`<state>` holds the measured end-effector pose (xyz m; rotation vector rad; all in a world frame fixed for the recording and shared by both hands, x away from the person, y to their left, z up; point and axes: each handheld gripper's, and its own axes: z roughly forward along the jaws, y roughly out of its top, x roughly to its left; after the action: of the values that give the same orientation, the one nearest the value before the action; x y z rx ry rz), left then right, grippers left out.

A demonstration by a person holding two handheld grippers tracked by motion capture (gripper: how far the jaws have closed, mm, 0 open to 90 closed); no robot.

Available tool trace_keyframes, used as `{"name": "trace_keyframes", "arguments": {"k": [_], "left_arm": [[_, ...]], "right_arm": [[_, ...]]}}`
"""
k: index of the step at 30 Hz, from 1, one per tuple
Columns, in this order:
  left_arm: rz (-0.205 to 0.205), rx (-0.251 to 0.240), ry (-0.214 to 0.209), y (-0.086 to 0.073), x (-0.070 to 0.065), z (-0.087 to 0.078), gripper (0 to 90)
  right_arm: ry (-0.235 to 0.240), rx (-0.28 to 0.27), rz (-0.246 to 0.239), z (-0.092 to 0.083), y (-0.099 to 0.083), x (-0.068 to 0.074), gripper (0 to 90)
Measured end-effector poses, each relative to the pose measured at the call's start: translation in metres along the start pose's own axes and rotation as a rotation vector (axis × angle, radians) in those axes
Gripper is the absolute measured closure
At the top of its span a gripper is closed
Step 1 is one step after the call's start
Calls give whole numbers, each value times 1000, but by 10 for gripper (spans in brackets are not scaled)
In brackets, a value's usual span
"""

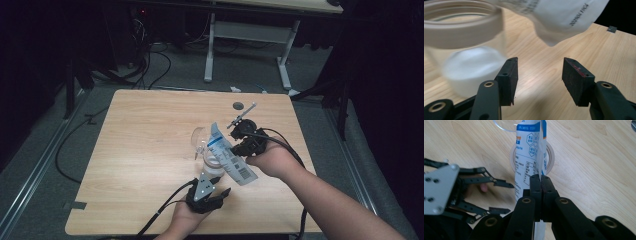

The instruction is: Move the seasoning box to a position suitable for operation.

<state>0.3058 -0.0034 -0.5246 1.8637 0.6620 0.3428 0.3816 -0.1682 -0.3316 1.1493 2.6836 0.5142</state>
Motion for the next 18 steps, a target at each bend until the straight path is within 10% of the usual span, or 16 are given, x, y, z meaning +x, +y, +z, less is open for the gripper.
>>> {"name": "trace_keyframes", "arguments": {"k": [7, 18], "left_arm": [[30, 17, 75, -5, 28, -28, 478], [-31, 27, 187, -24, 82, -83, 485]], "right_arm": [[-7, 4, -11, 0, -1, 1, 897], [-16, 1, -10, -1, -5, -1, 898]]}}
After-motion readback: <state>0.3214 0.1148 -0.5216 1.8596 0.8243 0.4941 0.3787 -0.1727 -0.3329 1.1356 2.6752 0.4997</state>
